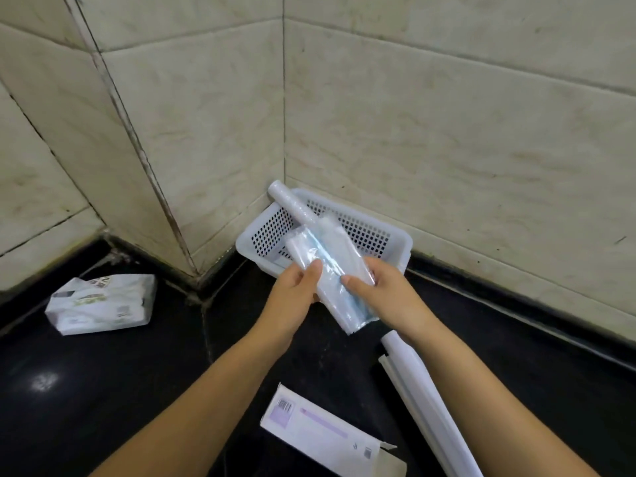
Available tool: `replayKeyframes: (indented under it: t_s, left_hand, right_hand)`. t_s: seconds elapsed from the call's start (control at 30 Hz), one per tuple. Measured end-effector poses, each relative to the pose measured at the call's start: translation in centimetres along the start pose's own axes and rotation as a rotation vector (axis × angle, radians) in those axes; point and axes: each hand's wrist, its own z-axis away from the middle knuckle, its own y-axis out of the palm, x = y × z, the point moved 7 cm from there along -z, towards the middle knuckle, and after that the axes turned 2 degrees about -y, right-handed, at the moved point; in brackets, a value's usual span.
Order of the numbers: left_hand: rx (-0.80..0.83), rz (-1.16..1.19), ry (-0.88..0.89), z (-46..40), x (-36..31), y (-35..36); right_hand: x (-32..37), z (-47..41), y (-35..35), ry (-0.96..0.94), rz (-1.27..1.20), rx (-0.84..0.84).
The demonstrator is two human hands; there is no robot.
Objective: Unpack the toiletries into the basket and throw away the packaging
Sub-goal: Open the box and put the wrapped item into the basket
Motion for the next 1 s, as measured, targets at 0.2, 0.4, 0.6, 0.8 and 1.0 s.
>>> replayKeyframes:
  t_s: [0.2, 0.4, 0.6, 0.8, 1.0]
  left_hand:
    - [0.120, 0.109, -0.084, -3.2, 1.0, 0.1]
    - [0.090, -0.786, 0.164, -7.9, 1.7, -5.4]
    - [-0.117, -1.461, 0.474, -8.0, 4.6, -7.0]
    - [-0.205, -1.501, 0.544, -8.2, 4.5, -6.8]
    - [-0.121, -1.526, 0.488, -8.2, 4.4, -6.5]
  right_hand:
    - [-1.6, -2.3, 0.7, 0.104, -0.292, 0.163]
    - [-3.1, -8.1, -0.3, 0.192, -0.051, 0.075]
    - [-4.0, -14.6, 4.2, 0.056, 0.526, 0.086]
    - [-9.3, -15.7, 9.3, 0.236, 0.770, 0.421]
    - [-7.3, -14.1, 6.8, 0.088, 0.929, 0.284]
